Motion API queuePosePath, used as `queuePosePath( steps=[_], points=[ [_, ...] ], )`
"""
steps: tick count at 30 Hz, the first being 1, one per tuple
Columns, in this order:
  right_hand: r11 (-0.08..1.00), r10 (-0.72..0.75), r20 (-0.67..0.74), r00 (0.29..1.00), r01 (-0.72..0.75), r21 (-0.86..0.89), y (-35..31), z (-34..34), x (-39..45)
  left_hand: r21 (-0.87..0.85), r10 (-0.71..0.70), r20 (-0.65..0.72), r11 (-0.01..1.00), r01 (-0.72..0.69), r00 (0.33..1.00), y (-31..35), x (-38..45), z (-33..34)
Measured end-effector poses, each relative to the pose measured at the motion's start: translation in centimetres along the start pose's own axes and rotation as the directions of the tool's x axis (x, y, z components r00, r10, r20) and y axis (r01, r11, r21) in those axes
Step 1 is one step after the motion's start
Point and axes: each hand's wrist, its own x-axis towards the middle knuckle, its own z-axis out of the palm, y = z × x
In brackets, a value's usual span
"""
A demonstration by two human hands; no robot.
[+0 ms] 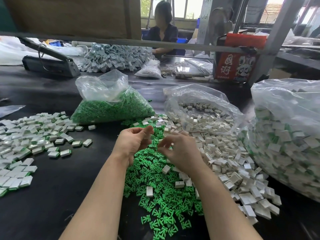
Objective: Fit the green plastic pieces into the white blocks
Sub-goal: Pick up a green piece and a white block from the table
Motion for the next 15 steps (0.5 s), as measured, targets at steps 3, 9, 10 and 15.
queuePosePath(
  steps=[3, 9, 10, 15],
  points=[
    [0.976, 0.016, 0.13, 0.991, 0.013, -0.217, -0.7, 1.1, 0.0, -0.132, -0.044, 0.042, 0.99, 0.049, 0.998, 0.2, 0.0, -0.1],
    [0.958, -0.017, 0.073, 0.997, 0.037, -0.283, -0.6, 1.6, -0.1, -0.342, -0.086, 0.175, 0.929, 0.142, 0.981, 0.8, -0.3, -0.2],
    [0.96, -0.013, 0.068, 0.998, 0.032, -0.278, -0.5, 1.7, -0.2, -0.349, -0.089, 0.183, 0.925, 0.149, 0.979, 0.8, -0.3, -0.2],
    [0.975, -0.009, 0.023, 1.0, 0.014, -0.222, -0.1, 2.0, 0.0, -0.373, -0.12, 0.17, 0.911, 0.177, 0.978, 1.1, -0.3, -0.3]
  ],
)
